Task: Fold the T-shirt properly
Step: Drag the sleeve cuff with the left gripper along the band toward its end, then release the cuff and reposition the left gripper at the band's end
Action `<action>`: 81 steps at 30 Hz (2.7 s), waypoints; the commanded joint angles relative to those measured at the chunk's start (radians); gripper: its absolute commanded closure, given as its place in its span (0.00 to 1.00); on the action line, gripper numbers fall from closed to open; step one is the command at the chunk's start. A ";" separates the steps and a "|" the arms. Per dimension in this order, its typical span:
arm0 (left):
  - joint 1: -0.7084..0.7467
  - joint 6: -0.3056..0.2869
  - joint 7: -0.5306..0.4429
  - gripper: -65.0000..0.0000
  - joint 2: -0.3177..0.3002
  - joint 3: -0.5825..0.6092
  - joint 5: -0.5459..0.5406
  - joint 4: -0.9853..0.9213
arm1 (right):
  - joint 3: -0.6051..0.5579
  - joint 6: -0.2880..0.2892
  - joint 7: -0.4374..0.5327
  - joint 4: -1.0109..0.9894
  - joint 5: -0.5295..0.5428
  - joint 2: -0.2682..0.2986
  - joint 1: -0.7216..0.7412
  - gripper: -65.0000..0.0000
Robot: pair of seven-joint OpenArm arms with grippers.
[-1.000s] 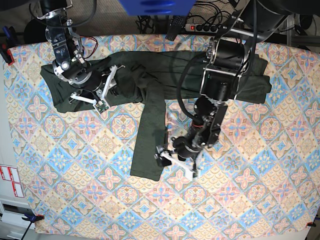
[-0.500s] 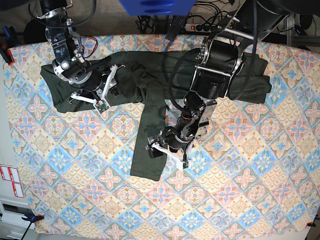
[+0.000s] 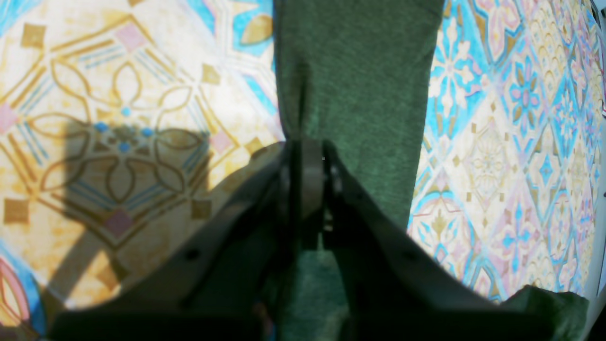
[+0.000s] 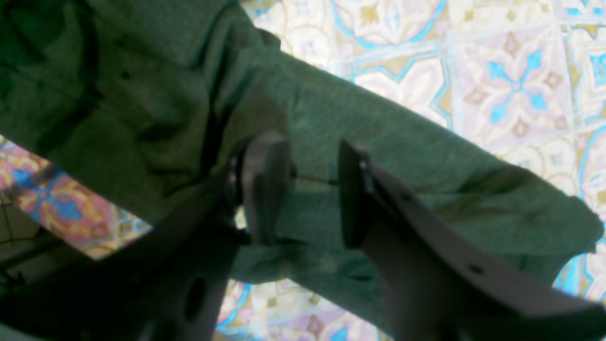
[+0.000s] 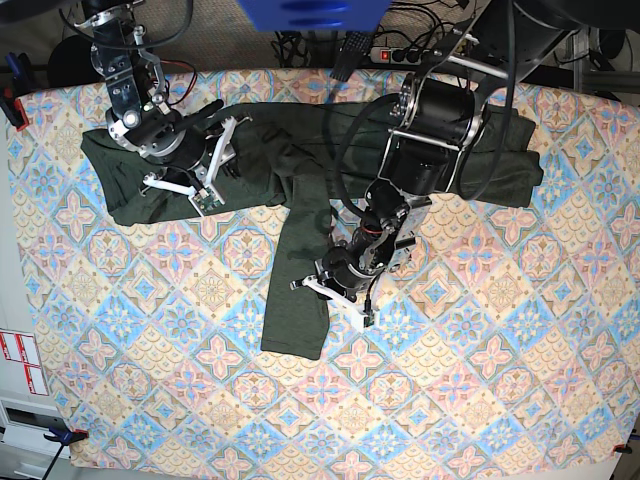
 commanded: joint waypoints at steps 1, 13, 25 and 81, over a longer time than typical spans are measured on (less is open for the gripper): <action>-0.004 -0.008 -0.011 1.00 0.003 0.002 -0.007 0.064 | 0.005 -0.001 0.021 0.018 0.004 0.008 0.008 0.67; 0.292 0.051 -0.005 1.00 -0.169 0.000 -0.012 0.621 | 0.005 -0.001 0.023 0.025 0.004 0.008 -0.004 0.67; 0.676 0.100 -0.013 1.00 -0.360 -0.006 -0.007 1.154 | 0.005 -0.001 0.023 0.025 0.004 0.008 -0.004 0.67; 1.026 0.100 0.277 0.43 -0.390 -0.389 0.126 1.350 | -0.001 -0.001 0.019 0.021 0.004 0.005 0.002 0.67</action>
